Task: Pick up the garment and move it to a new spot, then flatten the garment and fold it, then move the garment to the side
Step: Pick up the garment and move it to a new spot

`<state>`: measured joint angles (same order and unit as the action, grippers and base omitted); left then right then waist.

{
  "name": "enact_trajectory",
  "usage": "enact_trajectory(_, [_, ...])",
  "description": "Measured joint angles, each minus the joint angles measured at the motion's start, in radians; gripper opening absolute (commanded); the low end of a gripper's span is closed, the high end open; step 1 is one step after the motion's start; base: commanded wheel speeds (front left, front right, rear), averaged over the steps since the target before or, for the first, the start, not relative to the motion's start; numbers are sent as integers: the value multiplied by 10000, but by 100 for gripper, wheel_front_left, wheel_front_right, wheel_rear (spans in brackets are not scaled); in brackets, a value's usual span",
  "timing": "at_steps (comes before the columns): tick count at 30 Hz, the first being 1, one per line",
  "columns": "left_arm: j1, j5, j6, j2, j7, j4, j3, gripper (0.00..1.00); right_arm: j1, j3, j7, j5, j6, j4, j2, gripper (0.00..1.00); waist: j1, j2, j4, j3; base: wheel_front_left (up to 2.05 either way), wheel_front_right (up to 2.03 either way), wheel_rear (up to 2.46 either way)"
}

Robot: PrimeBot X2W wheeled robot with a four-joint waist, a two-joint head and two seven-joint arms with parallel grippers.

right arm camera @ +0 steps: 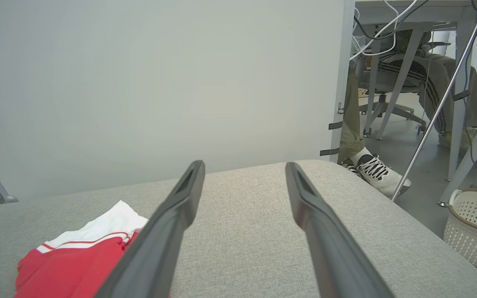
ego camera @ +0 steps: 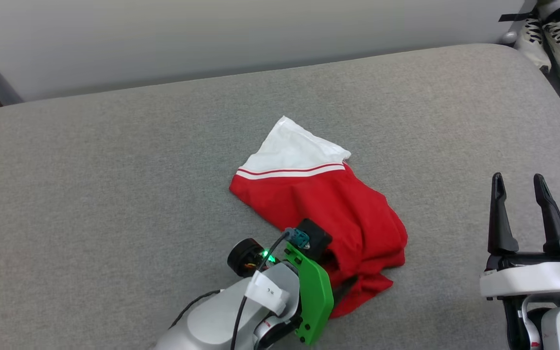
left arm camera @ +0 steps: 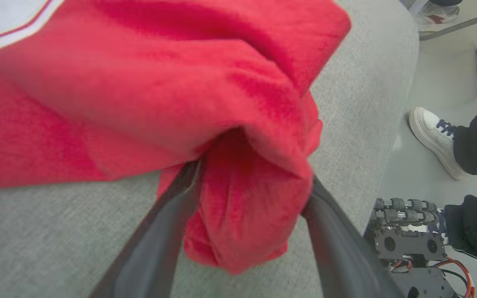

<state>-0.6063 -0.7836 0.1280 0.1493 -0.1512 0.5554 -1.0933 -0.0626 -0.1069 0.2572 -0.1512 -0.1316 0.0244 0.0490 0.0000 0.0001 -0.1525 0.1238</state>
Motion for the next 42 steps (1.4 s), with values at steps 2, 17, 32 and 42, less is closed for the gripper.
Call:
enact_trajectory(2, [-10,-44,0,-2,299,125,98,100,14,-44,0,38,0,-27,0,100,0,0,198,-45,0,0,0])
enact_trajectory(17, [-57,-111,-947,1758,3359,-721,2044,100,494,-316,0,359,0,-238,-2,100,0,0,1878,-776,0,0,0])
enact_trajectory(32, [4365,2819,-1808,1283,4073,-4090,6807,100,825,-244,0,460,0,-399,-4,100,0,0,2534,-1205,0,0,0])
enact_trajectory(42, [5312,4431,-518,-127,4073,-4194,8498,100,883,-203,0,441,0,-491,-4,100,0,0,2558,-1208,0,0,0])
